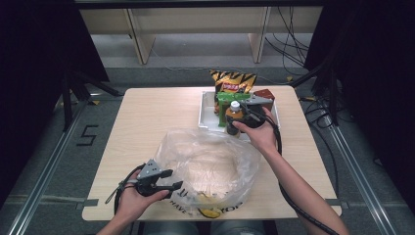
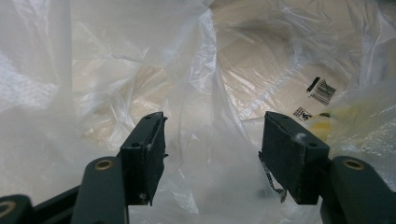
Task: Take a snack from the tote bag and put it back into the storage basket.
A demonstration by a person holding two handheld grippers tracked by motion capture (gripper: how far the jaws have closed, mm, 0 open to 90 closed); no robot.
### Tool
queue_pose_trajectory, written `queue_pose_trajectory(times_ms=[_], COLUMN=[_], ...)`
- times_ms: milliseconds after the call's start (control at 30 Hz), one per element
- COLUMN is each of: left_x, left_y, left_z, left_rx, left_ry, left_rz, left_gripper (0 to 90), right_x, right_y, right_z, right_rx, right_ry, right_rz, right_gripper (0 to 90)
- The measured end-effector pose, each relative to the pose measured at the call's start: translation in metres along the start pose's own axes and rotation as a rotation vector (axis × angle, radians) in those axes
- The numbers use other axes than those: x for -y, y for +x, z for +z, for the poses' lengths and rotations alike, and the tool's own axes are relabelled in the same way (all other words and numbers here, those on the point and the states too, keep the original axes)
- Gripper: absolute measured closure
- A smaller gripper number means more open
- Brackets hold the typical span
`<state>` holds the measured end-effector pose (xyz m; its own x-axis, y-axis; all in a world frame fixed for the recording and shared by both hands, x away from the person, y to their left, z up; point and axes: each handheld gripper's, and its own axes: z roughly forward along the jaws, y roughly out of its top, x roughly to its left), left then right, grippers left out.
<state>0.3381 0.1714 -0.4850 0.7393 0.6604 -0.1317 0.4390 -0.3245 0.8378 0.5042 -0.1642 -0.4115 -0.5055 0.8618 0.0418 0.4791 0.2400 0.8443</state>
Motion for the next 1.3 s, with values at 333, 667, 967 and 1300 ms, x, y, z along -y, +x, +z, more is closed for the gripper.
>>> queue_pose_trajectory(times_ms=[333,667,967,1300], left_x=[0.000,0.000,0.000,0.000], left_y=[0.000,-0.001,-0.001,-0.001], left_z=[0.001,0.001,0.001,0.001], left_rx=[0.006,0.000,0.000,0.000], left_ry=[0.005,0.007,0.006,0.001], left_rz=[0.005,0.006,-0.003,-0.003], left_gripper=[39.2,39.2,39.2,39.2], right_x=[0.005,0.009,0.016,0.025], right_y=[0.000,-0.008,-0.023,-0.043], right_z=[-0.024,-0.044,-0.058,-0.065], right_rx=[-0.019,-0.046,0.009,0.049], right_ry=[-0.033,-0.059,-0.064,-0.053], right_rz=[-0.044,-0.073,-0.021,0.011], right_gripper=[33.2,63.6,67.6,61.7])
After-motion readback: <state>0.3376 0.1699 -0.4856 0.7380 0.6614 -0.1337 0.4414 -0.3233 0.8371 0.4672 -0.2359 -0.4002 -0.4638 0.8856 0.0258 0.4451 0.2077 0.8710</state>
